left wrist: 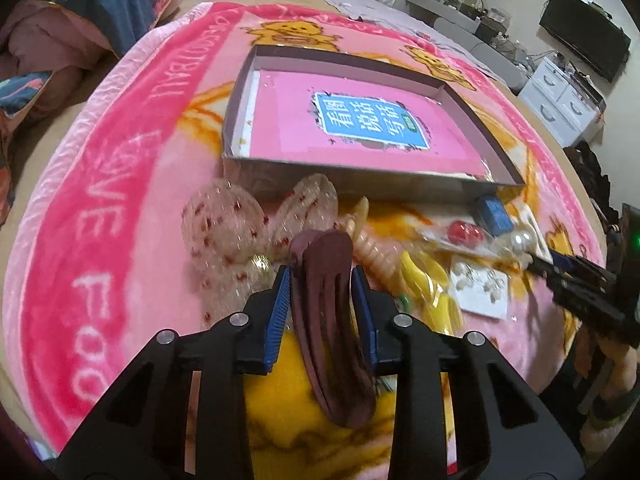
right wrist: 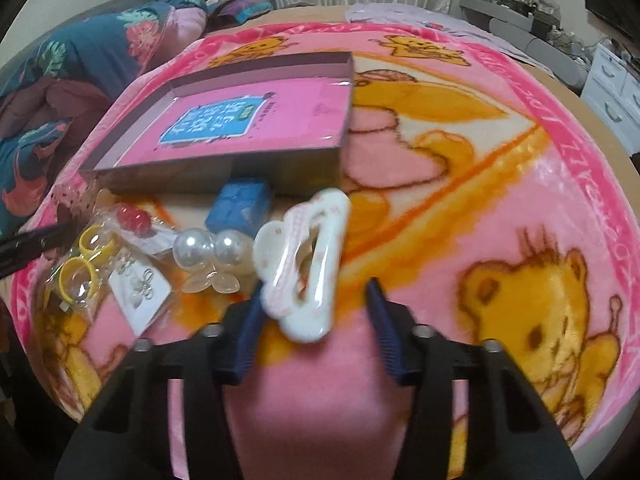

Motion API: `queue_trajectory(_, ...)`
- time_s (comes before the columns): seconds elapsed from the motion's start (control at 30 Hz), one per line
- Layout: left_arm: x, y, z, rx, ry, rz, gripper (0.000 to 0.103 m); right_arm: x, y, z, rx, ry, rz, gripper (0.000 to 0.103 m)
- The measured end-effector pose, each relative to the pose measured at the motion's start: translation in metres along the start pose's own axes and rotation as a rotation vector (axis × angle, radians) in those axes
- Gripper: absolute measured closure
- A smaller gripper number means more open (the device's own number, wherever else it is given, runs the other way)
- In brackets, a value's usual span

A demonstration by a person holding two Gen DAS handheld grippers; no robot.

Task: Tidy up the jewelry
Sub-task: 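Carry the maroon clip and white claw clip into the box with both tools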

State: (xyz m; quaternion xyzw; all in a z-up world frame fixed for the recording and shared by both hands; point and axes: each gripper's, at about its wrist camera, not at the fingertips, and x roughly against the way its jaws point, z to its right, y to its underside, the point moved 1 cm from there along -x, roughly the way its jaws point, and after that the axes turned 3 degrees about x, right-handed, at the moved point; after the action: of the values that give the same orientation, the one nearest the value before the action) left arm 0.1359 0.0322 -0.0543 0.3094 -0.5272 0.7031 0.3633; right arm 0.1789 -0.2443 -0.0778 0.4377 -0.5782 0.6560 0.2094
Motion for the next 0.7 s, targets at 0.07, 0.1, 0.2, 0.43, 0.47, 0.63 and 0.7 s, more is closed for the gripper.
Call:
queue_trajectory(0.07, -0.001, 0.004, 0.003, -0.006, 0.006, -0.011, 0.08, 0.004, 0.002, 0.007, -0.024, -0.009, 0.015, 0.071)
queue_trajectory(0.1, -0.002, 0.007, 0.004, -0.008, 0.007, -0.018, 0.08, 0.005, 0.002, 0.009, -0.028, -0.012, 0.019, 0.071)
queue_trajectory(0.2, -0.005, 0.013, 0.008, -0.024, -0.009, -0.028, 0.081, 0.011, 0.004, 0.013, -0.035, -0.017, 0.039, 0.071)
queue_trajectory(0.43, 0.007, 0.019, 0.004, -0.004, -0.017, 0.004, 0.082, 0.032, 0.009, 0.018, -0.051, -0.03, 0.1, 0.072)
queue_trajectory(0.47, 0.01, 0.019, 0.004, -0.002, -0.015, 0.013, 0.082, 0.034, 0.01, 0.019, -0.054, -0.032, 0.107, 0.072)
queue_trajectory(0.63, 0.028, 0.013, 0.009, -0.004, -0.005, 0.057, 0.082, 0.048, 0.011, 0.024, -0.068, -0.032, 0.144, 0.072)
queue_trajectory(0.7, 0.034, 0.008, 0.013, -0.01, -0.003, 0.077, 0.082, 0.054, 0.011, 0.025, -0.066, -0.02, 0.161, 0.072)
